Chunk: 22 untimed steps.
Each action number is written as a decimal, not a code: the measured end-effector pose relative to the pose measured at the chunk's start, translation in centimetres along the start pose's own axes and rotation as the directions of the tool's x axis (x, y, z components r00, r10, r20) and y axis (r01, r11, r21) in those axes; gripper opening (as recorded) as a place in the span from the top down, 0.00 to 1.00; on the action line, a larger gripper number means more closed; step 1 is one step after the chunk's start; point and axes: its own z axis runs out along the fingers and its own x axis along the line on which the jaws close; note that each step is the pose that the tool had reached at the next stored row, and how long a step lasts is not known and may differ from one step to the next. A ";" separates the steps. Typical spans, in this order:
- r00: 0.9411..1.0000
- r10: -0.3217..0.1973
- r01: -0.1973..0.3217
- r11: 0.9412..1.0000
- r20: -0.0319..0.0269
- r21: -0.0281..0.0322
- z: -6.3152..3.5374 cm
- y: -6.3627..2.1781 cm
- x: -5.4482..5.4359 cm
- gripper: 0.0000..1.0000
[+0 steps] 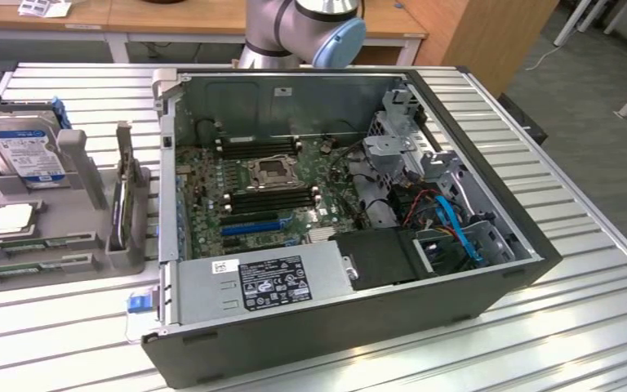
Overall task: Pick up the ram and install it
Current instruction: 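Pick up the ram and move it above insertion slot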
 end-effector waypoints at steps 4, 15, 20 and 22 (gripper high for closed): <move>0.997 -0.072 0.072 0.997 -0.003 -0.002 0.00 0.00 0.0 0.76; 0.973 -0.231 0.231 0.973 -0.010 -0.007 0.00 0.00 0.0 0.76; 0.973 -0.231 0.231 0.973 -0.010 -0.007 -0.04 -0.29 1.5 0.76; 0.973 -0.231 0.231 0.973 -0.010 -0.007 -0.07 -0.45 2.2 0.76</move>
